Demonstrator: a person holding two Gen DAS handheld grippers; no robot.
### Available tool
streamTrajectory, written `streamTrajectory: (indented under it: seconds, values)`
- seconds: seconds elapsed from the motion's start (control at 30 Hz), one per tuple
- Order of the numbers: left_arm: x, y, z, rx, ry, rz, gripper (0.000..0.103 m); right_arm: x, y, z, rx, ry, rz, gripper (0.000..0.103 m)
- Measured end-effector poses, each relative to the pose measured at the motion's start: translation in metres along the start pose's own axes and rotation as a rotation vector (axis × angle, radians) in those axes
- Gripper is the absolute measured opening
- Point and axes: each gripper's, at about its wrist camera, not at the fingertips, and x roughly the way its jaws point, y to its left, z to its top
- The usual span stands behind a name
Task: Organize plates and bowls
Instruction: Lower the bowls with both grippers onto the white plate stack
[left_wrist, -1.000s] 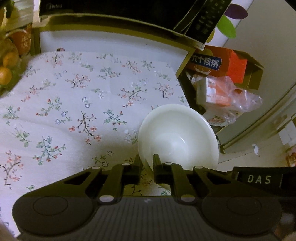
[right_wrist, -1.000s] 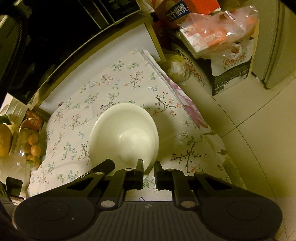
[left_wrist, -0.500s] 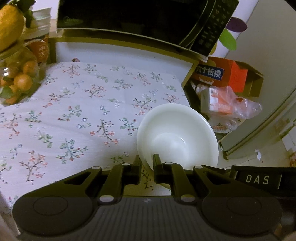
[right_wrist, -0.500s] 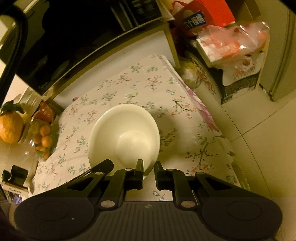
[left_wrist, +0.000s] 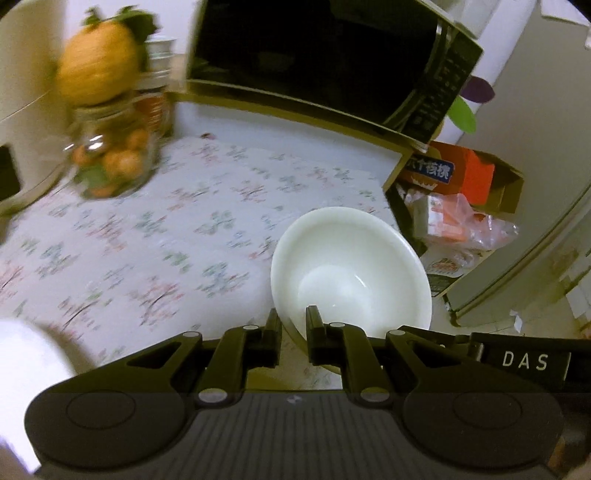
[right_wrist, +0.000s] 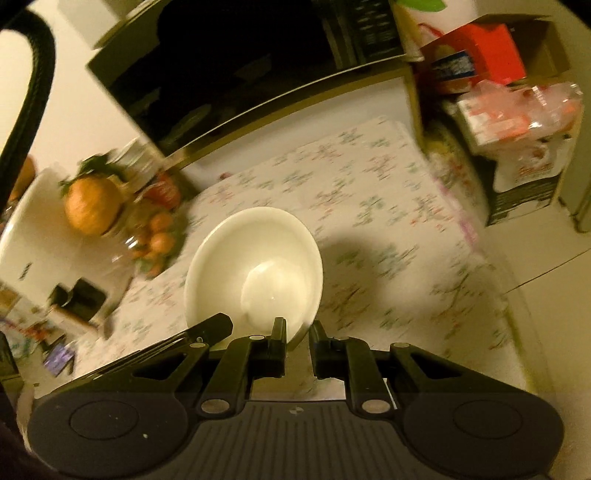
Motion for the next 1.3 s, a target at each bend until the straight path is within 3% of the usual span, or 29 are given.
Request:
streamTrajectory:
  seconds: [0.23,0.6,1.07,1.3]
  values:
    - [-0.028,0.031,-0.023,-0.103,0.059,0.014,0.011,-0.002,0.033,-0.030,-0.083,0.078,0.069,0.014]
    - [-0.028,0.045,-0.055,-0.090,0.145,0.050,0.012,0.007,0.033,-0.070,-0.087,0.191,0.064,0.015]
    - [-0.017,0.049,-0.065,-0.076,0.176,0.095,0.015,0.020,0.034,-0.075,-0.104,0.268,0.042,0.015]
    - [-0.019,0.051,-0.063,-0.087,0.170,0.111,0.027,0.019,0.037,-0.073,-0.134,0.254,0.020,0.028]
